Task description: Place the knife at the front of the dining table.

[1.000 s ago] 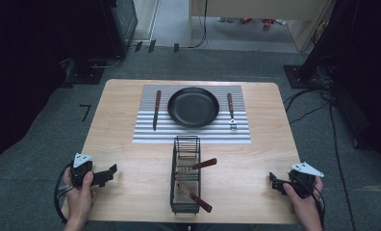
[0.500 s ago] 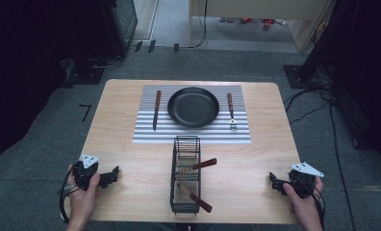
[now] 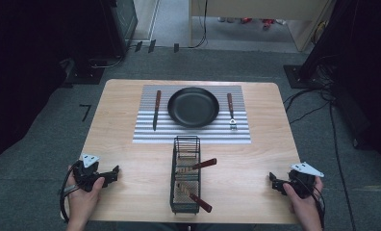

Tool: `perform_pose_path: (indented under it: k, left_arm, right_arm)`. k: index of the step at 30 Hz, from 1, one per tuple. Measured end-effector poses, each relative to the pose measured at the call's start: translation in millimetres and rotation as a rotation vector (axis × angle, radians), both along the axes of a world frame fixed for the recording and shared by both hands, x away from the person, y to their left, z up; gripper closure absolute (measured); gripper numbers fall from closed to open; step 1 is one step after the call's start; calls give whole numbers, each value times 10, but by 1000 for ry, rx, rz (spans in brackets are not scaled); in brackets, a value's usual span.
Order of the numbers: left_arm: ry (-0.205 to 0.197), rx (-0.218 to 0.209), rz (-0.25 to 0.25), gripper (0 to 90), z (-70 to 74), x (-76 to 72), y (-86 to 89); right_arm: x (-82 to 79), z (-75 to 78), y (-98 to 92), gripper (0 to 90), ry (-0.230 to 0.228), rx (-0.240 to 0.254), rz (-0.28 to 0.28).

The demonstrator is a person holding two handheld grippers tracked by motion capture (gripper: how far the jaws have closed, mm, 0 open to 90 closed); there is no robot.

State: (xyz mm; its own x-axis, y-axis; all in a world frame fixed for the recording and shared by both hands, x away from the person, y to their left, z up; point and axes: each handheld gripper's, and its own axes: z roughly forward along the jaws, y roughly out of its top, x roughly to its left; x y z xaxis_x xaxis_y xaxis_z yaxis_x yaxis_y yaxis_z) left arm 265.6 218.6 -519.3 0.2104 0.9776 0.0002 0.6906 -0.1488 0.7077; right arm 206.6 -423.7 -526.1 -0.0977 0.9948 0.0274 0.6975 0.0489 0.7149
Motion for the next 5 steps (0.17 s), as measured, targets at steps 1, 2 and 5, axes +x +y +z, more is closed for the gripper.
perform_pose_path:
  k: [1,2,5]
  left_arm:
    - [1,1,11,0,0,0,-7]
    - [1,1,24,0,1,0,-18]
    - [1,2,27,0,1,3,-22]
  right_arm:
    - [0,0,0,27,0,0,0]
    - [-1,0,3,27,0,0,-7]
    - [-1,0,4,27,0,0,-8]
